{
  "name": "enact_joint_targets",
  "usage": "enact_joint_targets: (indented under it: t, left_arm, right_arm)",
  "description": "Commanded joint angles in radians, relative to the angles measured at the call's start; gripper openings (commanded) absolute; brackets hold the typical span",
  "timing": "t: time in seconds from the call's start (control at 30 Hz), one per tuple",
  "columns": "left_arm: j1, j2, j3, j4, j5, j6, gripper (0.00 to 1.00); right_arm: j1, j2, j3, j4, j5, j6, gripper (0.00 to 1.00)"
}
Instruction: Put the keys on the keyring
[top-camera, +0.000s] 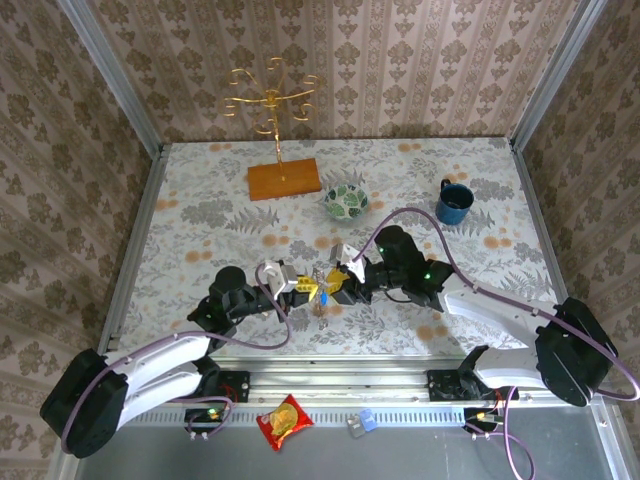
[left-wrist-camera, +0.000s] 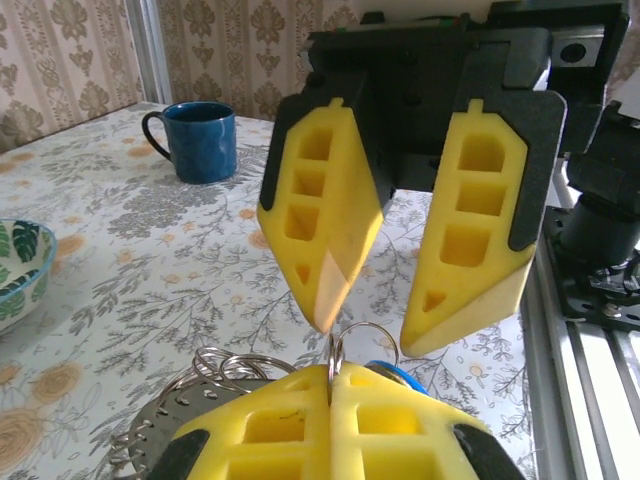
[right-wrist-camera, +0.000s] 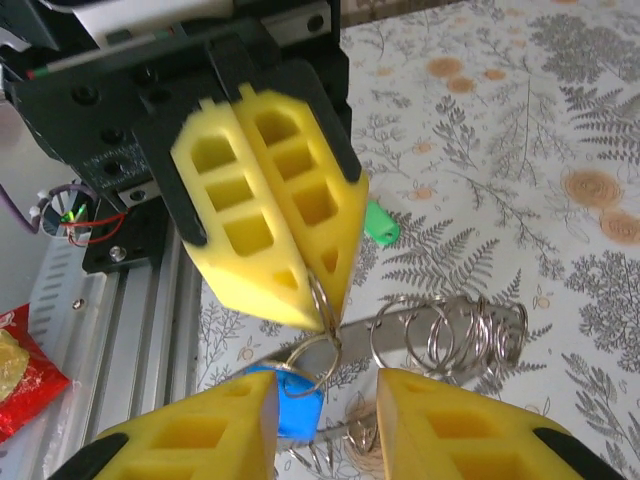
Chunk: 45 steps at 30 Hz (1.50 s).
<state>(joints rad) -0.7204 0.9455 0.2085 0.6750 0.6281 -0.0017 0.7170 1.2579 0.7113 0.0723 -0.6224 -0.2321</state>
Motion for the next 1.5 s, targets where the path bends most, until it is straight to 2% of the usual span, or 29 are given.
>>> enact_joint_targets:
  t: [0.0,0.33,0.43,0.57,0.6,0.63,0.67,0.7,0.77,0.93,1.07,1.47]
  left_arm:
    - [-0.007,0.010,-0.001,0.083,0.064,-0.031,0.00]
    - [-0.006,0.063,0.012,0.150,0.103,-0.052,0.00]
    - [-0.006,0.079,0.014,0.176,0.115,-0.064,0.00]
    - [-0.006,0.091,0.014,0.191,0.110,-0.069,0.00]
    - [-0.005,0.090,0.014,0.183,0.092,-0.066,0.00]
    - [-0.002,0.085,0.012,0.163,0.058,-0.060,0.02]
    - [0.000,0.075,0.010,0.124,0.006,-0.050,0.18]
    - [0.001,0.062,0.010,0.089,-0.043,-0.042,0.29]
    - [0.000,0.022,0.016,0.016,-0.062,0.011,0.32]
    - [0.000,-0.047,0.084,-0.251,-0.058,0.144,0.32]
    - [-0.002,-0.064,0.136,-0.397,-0.034,0.216,0.30]
    - [-0.011,-0.014,0.263,-0.557,-0.007,0.322,0.17]
  right_arm:
    - [-0.004,0.000,0.001,0.045,-0.046,-0.013,0.33]
    - [-0.003,0.055,0.017,0.074,-0.085,-0.008,0.25]
    - [-0.003,0.065,0.023,0.073,-0.102,-0.005,0.18]
    - [-0.002,0.068,0.029,0.079,-0.120,-0.012,0.00]
    - [-0.003,0.067,0.031,0.070,-0.119,-0.018,0.00]
    - [-0.003,0.066,0.036,0.054,-0.114,-0.028,0.00]
    - [-0.005,0.063,0.043,0.030,-0.106,-0.042,0.00]
    - [-0.004,0.063,0.051,0.005,-0.097,-0.056,0.00]
    - [-0.002,0.061,0.076,-0.070,-0.088,-0.100,0.00]
    - [-0.001,0.083,0.153,-0.223,-0.064,-0.180,0.00]
    - [0.009,0.113,0.231,-0.331,-0.041,-0.237,0.00]
    - [0.084,0.161,0.357,-0.483,0.013,-0.389,0.00]
